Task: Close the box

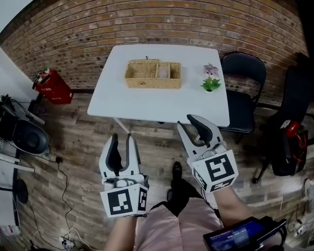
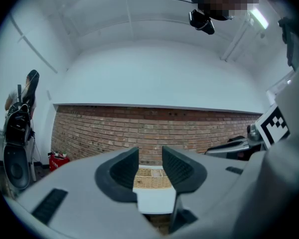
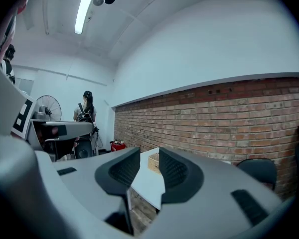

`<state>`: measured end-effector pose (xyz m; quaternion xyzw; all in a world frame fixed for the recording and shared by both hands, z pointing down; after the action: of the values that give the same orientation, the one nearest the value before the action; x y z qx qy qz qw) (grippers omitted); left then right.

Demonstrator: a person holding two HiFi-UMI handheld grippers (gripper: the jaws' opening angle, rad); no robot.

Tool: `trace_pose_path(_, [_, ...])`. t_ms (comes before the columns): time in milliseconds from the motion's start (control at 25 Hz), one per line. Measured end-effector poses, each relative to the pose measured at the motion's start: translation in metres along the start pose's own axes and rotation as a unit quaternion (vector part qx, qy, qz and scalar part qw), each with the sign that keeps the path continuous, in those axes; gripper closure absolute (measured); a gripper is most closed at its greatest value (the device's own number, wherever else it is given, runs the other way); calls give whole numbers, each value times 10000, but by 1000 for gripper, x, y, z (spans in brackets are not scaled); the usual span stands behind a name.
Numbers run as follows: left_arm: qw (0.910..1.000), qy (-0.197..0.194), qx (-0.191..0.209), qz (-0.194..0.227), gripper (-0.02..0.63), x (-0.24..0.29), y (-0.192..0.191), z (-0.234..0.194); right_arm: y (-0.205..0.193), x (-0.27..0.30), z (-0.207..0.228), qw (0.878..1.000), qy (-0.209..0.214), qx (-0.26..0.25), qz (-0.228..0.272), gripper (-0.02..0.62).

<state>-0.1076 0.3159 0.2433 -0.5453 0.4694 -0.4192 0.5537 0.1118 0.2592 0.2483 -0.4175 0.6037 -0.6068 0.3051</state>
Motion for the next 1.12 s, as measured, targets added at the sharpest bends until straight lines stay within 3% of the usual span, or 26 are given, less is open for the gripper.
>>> trace_pose_path(400, [9994,-136,28,-304,453,57,-23,-17,-17,51,24,9996,-92,182,-191,480])
trace_pose_path(1120, [9958,-373,18,-834,454,236,-56,-64,-34,218,108,9964,-75,596,-598,482])
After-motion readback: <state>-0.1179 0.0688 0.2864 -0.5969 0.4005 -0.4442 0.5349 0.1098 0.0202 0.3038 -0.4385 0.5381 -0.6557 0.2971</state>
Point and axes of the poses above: the fingertips, and each gripper's own axes: x forward along the fingers, z to its right, y out of its top, the point moved 9 cm from there along -x, backward along the fingers, and after that the axes turned 5 degrees about -y, right-handed, at the moved point
